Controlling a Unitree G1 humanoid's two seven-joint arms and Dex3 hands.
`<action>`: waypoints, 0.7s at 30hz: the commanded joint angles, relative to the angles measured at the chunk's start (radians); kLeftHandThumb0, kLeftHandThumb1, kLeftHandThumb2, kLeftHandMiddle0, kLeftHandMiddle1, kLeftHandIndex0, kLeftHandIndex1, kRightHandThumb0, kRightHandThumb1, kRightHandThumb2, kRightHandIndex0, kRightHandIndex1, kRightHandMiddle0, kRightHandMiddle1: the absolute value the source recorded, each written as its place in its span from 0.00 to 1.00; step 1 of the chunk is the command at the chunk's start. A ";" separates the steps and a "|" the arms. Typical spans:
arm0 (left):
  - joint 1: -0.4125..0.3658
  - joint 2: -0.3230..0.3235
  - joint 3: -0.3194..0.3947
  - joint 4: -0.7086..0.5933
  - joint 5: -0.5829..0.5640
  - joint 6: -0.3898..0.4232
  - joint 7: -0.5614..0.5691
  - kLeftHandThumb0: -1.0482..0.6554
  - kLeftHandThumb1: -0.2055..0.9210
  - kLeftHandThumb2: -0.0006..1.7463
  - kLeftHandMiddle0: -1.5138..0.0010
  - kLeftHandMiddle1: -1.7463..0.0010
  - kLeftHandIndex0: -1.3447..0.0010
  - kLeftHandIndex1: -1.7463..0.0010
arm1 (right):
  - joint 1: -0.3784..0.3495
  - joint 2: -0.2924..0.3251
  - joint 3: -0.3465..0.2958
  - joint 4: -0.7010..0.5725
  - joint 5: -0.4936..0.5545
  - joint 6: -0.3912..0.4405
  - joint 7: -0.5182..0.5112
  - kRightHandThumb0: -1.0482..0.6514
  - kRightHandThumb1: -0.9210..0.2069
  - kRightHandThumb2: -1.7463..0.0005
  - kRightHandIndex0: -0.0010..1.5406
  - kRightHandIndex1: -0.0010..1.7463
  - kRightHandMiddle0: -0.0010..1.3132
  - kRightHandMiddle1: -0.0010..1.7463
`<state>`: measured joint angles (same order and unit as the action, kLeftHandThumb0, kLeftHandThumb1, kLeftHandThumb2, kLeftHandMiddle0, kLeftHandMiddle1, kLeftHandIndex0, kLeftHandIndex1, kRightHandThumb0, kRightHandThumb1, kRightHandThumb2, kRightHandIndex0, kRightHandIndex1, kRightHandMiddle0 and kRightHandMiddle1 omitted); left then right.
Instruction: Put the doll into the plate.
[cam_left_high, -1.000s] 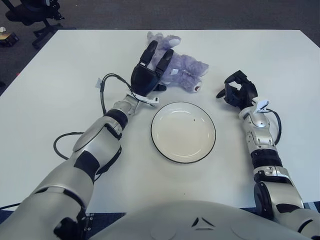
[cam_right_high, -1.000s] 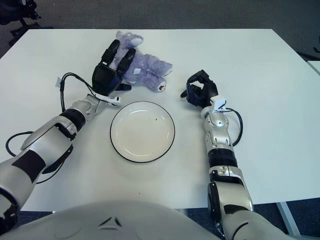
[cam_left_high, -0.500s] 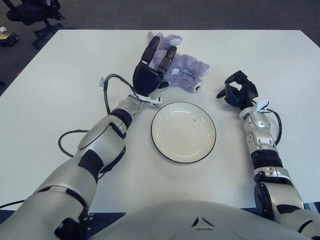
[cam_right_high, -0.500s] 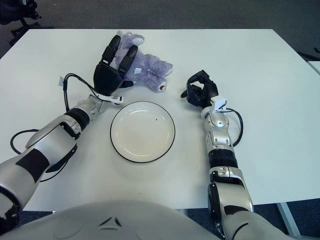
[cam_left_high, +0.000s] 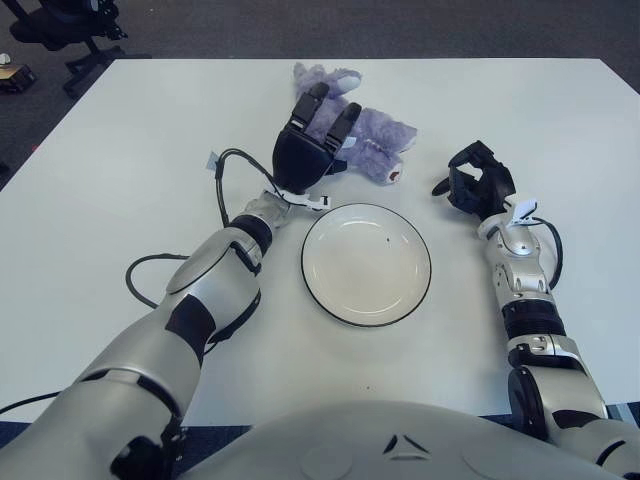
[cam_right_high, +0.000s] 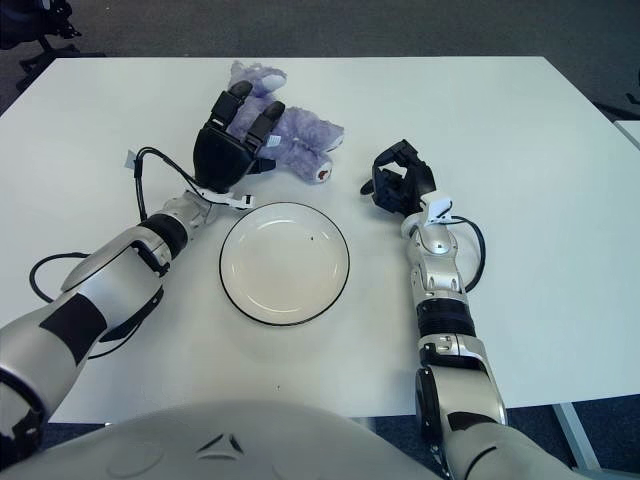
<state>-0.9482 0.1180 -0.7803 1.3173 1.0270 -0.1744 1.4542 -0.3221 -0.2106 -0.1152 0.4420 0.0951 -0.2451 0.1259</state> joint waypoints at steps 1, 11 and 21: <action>-0.013 0.013 -0.011 0.010 0.001 -0.056 0.010 0.62 0.60 0.63 0.75 0.00 0.65 0.06 | 0.049 0.009 0.016 0.028 -0.022 0.054 0.002 0.39 0.23 0.51 0.59 1.00 0.27 1.00; -0.021 0.027 -0.012 0.015 -0.001 -0.113 -0.002 0.62 0.57 0.66 0.69 0.05 0.70 0.00 | 0.047 0.008 0.018 0.032 -0.023 0.054 0.004 0.39 0.23 0.51 0.59 1.00 0.27 1.00; -0.025 0.030 -0.014 0.020 0.002 -0.113 -0.009 0.62 0.58 0.64 0.66 0.08 0.72 0.00 | 0.044 0.007 0.019 0.038 -0.023 0.053 0.007 0.39 0.23 0.51 0.59 1.00 0.27 1.00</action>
<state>-0.9576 0.1374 -0.7870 1.3294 1.0268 -0.2882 1.4540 -0.3224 -0.2099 -0.1133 0.4416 0.0947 -0.2446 0.1256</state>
